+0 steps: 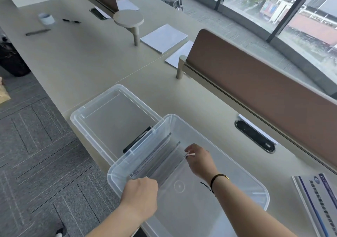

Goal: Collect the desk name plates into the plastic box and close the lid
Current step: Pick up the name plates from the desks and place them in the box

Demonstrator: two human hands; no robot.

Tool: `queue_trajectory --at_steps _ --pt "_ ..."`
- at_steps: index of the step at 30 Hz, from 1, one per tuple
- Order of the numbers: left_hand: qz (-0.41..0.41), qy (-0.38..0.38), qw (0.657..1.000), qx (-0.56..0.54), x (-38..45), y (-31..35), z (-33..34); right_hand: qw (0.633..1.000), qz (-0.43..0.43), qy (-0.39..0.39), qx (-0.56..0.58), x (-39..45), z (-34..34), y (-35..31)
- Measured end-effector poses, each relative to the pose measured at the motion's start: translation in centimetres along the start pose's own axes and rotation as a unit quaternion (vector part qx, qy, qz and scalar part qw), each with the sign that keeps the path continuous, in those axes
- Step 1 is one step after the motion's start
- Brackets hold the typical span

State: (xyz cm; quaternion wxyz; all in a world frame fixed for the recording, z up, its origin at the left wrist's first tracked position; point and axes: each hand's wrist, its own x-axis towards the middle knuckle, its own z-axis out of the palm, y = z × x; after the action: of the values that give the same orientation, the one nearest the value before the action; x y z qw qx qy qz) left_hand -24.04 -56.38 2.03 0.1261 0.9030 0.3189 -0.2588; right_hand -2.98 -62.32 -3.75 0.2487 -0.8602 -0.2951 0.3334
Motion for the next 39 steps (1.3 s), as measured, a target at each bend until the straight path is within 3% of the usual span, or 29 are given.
queue_trajectory --at_steps 11,16,20,26,33,39 --pt "0.032 0.001 0.998 -0.058 0.3 -1.1 -0.6 0.994 0.043 -0.013 0.098 -1.3 -0.5 -0.4" --pt "0.064 0.06 0.991 -0.104 1.8 -1.2 -3.1 0.994 0.046 -0.012 0.096 -3.5 -2.1 -0.3" --pt "0.138 0.117 0.975 -0.128 4.0 0.6 -5.0 0.994 0.052 0.039 0.091 -6.1 -4.3 0.6" --pt "0.231 0.12 0.962 -0.086 5.9 7.7 -7.5 0.969 0.089 0.164 0.162 -12.2 -8.2 3.5" --pt "0.345 0.088 0.933 -0.053 1.7 17.2 -6.5 0.934 0.128 0.279 0.183 -21.6 -12.5 11.4" --pt "0.41 0.085 0.907 -0.033 -3.9 26.2 -1.0 0.916 0.157 0.311 0.2 -30.5 -14.2 19.3"
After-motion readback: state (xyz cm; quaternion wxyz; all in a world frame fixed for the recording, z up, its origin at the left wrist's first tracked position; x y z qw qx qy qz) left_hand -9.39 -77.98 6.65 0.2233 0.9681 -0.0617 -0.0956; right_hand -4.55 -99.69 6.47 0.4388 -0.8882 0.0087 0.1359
